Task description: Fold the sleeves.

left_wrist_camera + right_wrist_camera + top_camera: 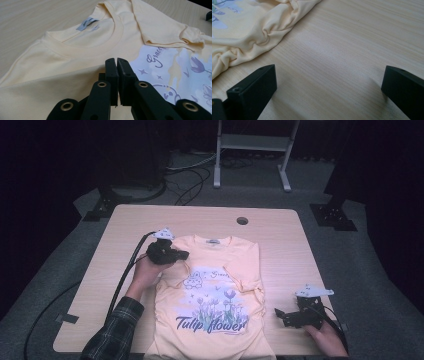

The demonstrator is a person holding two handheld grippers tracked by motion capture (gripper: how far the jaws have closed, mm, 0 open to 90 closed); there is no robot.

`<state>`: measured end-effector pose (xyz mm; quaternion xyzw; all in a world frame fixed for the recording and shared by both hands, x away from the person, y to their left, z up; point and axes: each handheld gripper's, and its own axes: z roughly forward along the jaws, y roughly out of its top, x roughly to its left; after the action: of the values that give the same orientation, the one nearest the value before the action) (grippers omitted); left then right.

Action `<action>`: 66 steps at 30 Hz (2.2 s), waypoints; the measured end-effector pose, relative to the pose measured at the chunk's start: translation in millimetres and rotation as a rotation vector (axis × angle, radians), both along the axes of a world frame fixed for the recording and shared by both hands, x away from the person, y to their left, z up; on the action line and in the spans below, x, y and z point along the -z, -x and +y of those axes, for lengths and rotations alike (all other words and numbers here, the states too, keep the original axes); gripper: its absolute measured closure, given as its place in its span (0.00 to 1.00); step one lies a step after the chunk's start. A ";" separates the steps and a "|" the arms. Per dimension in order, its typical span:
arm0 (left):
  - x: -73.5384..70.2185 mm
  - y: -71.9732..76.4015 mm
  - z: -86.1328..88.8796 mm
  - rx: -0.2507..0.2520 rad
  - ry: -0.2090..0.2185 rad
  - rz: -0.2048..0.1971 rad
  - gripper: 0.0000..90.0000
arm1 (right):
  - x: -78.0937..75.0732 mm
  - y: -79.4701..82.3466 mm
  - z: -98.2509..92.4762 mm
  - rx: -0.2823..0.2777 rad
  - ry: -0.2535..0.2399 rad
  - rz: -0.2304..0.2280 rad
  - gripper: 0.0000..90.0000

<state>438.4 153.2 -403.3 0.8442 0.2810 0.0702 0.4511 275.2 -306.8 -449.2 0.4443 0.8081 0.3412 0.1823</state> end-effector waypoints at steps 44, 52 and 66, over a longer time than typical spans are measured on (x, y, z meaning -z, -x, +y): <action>22.4 -3.8 -12.8 -0.006 -0.070 0.020 0.53 | 0.0 0.0 0.0 0.000 0.000 0.000 0.00; 19.1 -3.0 -12.9 -0.032 -0.067 -0.010 0.34 | 0.0 0.0 0.0 0.000 0.000 0.000 0.00; 14.5 -1.0 -9.8 -0.054 -0.087 -0.045 0.03 | 0.0 0.0 0.0 0.000 0.000 0.000 0.00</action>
<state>439.4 143.4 -417.8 0.8532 0.2901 0.1134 0.4183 275.2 -306.7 -449.2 0.4444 0.8081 0.3410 0.1824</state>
